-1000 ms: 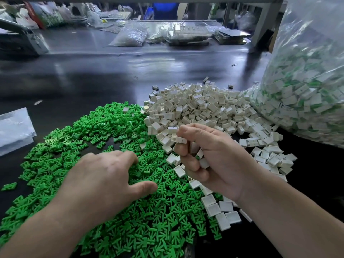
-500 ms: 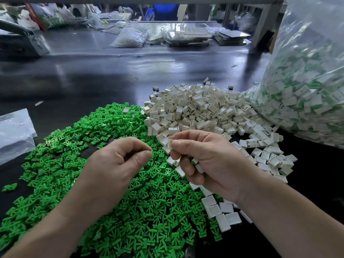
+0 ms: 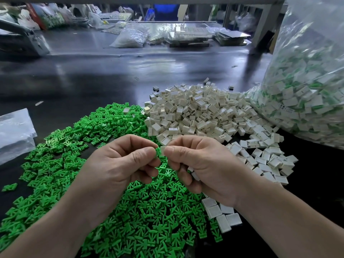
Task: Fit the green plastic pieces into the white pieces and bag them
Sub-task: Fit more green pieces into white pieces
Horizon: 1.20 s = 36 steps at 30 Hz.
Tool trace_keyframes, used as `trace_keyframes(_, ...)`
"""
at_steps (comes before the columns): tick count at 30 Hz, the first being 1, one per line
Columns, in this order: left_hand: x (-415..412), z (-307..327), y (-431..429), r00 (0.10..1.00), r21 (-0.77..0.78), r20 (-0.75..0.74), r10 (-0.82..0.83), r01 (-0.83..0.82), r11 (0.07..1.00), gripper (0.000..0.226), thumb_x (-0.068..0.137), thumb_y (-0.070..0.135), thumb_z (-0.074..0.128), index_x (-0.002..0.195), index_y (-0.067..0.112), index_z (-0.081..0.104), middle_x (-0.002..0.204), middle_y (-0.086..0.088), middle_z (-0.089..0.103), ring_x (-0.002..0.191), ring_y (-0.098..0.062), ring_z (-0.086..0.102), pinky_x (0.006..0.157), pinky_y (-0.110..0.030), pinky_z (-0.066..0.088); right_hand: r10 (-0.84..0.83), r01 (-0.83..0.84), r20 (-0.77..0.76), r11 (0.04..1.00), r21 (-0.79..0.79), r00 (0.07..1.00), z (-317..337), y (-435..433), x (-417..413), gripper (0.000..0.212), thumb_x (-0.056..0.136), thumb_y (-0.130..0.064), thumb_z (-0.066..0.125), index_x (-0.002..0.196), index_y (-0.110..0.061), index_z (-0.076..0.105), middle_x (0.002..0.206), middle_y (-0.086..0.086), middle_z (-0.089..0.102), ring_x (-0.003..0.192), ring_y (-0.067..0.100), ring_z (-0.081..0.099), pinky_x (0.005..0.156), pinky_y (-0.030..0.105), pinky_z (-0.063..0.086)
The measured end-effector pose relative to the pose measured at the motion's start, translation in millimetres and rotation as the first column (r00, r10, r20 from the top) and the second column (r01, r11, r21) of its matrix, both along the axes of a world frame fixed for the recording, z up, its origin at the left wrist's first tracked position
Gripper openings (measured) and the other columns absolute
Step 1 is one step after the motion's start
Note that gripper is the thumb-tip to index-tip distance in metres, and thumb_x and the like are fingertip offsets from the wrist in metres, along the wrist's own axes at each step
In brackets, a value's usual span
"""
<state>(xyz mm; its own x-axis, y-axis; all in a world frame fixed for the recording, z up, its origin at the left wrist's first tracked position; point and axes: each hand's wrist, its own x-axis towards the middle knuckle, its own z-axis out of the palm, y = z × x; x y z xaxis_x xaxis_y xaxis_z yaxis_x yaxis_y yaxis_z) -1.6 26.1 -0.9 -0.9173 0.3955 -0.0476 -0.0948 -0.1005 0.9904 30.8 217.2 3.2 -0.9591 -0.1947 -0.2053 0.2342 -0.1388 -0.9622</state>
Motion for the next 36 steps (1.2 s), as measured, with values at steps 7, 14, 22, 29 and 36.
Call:
trace_keyframes(7, 3.5, -1.2, 1.4, 0.982, -0.046, -0.165, 0.095, -0.104, 0.994, 0.014, 0.076, 0.028, 0.072, 0.088, 0.02, 0.075, 0.077, -0.011, 0.072, 0.065, -0.022, 0.066, 0.055, -0.025, 0.053, 0.026, -0.023, -0.052, 0.998, 0.052, 0.998, 2.7, -0.6, 2.9, 0.02, 0.096, -0.023, 0.066, 0.077, -0.023, 0.066, 0.069, 0.001, 0.058, 0.044, 0.01, 0.047, 0.035, 0.018, 0.033)
trace_keyframes(14, 8.7, 0.4, 1.2, 0.93, -0.176, -0.352, 0.102, -0.173, 0.969, 0.013, 0.074, 0.035, 0.071, 0.085, 0.029, 0.074, 0.076, -0.005, 0.073, 0.065, -0.017, 0.069, 0.058, -0.02, 0.054, 0.036, -0.027, -0.095, 0.995, 0.094, 0.995, 0.7, -0.6, 2.7, 0.015, 0.097, -0.023, 0.066, 0.082, -0.019, 0.067, 0.068, -0.001, 0.058, 0.044, 0.01, 0.047, 0.035, 0.018, 0.034)
trace_keyframes(22, 9.0, 0.9, 1.7, 0.981, -0.036, -0.192, 0.026, -0.034, 0.999, 0.026, 0.078, 0.038, 0.077, 0.096, 0.02, 0.073, 0.074, -0.01, 0.07, 0.062, -0.021, 0.065, 0.054, -0.027, 0.053, 0.066, -0.064, -0.094, 0.998, 0.025, 0.993, 2.3, 0.6, 4.3, 0.013, 0.097, -0.022, 0.065, 0.085, -0.019, 0.069, 0.066, -0.001, 0.057, 0.043, 0.009, 0.046, 0.035, 0.017, 0.033)
trace_keyframes(29, 11.2, -0.7, 11.0, 0.915, 0.46, 0.202, -0.349, 0.226, 0.859, 0.045, 0.077, 0.033, 0.081, 0.114, 0.011, 0.069, 0.077, -0.013, 0.071, 0.061, -0.02, 0.069, 0.048, -0.025, 0.054, 0.103, -0.103, -0.003, 0.99, -0.092, 0.995, 3.2, -1.4, 6.0, 0.043, 0.084, -0.03, 0.067, 0.112, 0.003, 0.061, 0.061, -0.003, 0.053, 0.04, 0.007, 0.042, 0.034, 0.015, 0.029)
trace_keyframes(36, 13.6, -2.7, 15.7, 0.918, 0.466, 0.278, -0.282, 0.128, 0.876, 0.043, 0.061, 0.03, 0.092, 0.097, 0.013, 0.075, 0.064, -0.012, 0.068, 0.048, -0.018, 0.066, 0.042, -0.024, 0.052, 0.1, -0.099, 0.008, 0.993, -0.061, 0.995, 4.3, -3.7, 7.6, 0.022, 0.096, -0.022, 0.065, 0.102, 0.0, 0.065, 0.058, -0.003, 0.052, 0.039, 0.006, 0.041, 0.033, 0.013, 0.028)
